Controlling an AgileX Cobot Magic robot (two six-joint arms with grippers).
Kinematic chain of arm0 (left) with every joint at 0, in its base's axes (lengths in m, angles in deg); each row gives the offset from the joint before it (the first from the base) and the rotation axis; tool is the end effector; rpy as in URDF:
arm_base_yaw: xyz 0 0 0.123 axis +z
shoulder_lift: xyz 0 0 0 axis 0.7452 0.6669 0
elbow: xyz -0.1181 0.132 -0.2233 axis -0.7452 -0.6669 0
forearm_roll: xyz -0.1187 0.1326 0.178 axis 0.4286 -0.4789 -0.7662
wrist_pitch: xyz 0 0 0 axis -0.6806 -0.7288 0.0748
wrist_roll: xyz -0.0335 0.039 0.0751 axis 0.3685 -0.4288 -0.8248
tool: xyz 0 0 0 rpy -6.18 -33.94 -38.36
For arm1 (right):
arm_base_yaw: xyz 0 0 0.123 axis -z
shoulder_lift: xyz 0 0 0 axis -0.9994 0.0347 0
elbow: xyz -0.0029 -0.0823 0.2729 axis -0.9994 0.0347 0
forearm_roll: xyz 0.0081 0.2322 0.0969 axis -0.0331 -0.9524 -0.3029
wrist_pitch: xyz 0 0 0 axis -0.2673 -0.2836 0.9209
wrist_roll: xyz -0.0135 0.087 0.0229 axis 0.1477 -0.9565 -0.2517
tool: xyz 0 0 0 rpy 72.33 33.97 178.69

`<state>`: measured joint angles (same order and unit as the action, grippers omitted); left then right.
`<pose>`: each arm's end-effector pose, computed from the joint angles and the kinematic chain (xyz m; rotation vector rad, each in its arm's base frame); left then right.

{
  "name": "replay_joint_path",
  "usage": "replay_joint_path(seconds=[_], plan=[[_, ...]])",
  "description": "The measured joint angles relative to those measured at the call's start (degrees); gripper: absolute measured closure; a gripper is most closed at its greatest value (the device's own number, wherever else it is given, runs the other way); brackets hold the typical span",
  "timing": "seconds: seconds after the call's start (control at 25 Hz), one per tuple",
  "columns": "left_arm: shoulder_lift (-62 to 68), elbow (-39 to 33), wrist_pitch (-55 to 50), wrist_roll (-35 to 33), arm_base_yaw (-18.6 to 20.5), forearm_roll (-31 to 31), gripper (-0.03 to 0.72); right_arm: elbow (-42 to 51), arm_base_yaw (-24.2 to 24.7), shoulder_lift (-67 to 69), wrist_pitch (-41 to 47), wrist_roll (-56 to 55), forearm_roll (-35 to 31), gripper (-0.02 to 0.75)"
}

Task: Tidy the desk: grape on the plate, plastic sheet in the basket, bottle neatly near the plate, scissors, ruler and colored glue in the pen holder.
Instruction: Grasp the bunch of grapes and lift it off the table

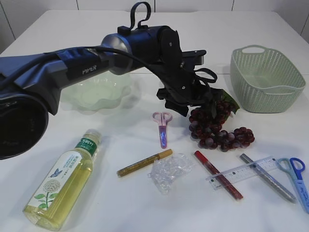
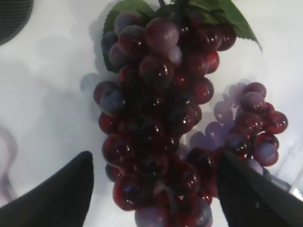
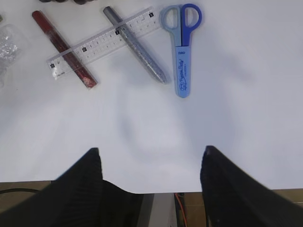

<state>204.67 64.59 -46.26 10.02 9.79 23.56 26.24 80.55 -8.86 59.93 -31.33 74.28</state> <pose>0.4168 -0.3567 0.1524 0.5385 2.6838 -0.6212 0.1561 0.0217 0.3173 0.1628 2.8024 0.1095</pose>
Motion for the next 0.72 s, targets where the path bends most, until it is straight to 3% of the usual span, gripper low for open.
replay_joint_path(seconds=[0.72], plan=[[5.30,2.26,3.21,0.00,0.00,-2.02,0.103,0.00,0.00,0.00,-0.24,0.12,0.00,0.227]])
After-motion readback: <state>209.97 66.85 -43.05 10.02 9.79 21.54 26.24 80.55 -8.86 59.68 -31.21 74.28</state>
